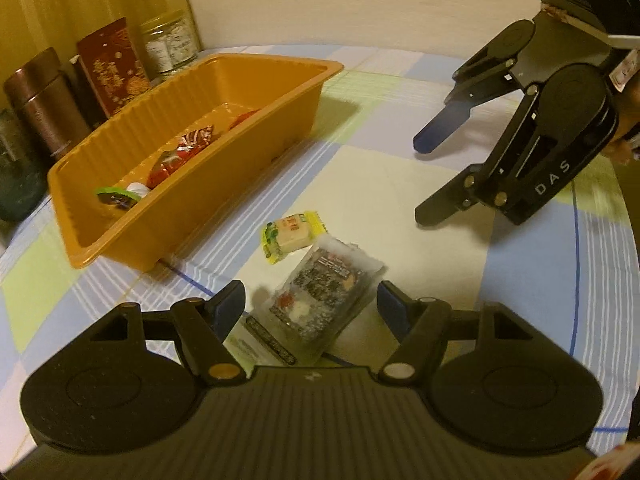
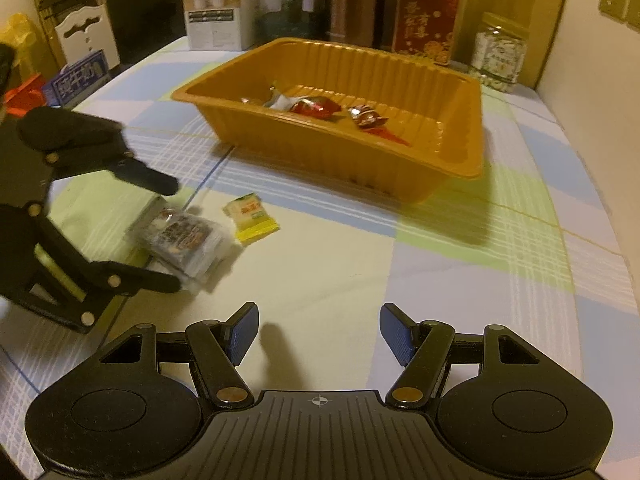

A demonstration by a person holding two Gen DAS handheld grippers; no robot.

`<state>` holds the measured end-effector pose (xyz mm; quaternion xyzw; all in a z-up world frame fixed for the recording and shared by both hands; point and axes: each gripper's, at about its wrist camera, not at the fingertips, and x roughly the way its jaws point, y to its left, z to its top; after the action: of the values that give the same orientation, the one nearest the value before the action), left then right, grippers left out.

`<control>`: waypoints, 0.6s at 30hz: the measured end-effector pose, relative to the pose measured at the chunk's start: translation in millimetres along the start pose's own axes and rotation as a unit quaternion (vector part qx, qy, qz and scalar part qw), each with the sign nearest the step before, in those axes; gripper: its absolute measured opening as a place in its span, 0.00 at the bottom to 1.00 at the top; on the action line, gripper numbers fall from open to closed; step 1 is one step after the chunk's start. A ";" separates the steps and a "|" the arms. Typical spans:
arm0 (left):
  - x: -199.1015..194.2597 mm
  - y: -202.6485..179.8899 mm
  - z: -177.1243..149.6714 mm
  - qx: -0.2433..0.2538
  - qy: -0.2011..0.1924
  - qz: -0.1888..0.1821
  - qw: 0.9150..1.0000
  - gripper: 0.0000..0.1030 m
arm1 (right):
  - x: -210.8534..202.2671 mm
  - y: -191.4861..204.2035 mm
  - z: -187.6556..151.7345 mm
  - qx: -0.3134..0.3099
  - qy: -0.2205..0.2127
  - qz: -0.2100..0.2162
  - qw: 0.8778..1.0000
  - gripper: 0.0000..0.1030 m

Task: Organize snacks
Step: 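Lower the left tool onto the silver snack packet and close it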

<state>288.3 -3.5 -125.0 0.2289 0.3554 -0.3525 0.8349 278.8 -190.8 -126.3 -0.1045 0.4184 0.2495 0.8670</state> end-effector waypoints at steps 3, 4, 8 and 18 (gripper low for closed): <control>2.0 6.8 -0.6 0.008 -0.002 -0.024 1.000 0.68 | 2.0 1.5 0.3 -0.003 0.002 0.008 1.000 0.65; 2.5 8.4 -1.0 0.008 -0.003 -0.032 0.999 0.67 | 2.5 2.1 0.5 -0.004 0.003 0.008 1.000 0.65; 4.3 10.7 -1.9 0.006 -0.005 -0.048 0.999 0.66 | 3.5 0.3 2.0 0.004 0.000 0.005 1.000 0.65; -1.9 5.3 -5.0 -0.026 0.005 -0.046 0.999 0.40 | 3.8 0.3 5.7 0.011 -0.004 0.000 1.000 0.65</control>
<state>289.2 3.9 -126.1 0.1926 0.3786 -0.3802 0.8216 284.5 -187.0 -125.7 -0.0934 0.4176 0.2455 0.8698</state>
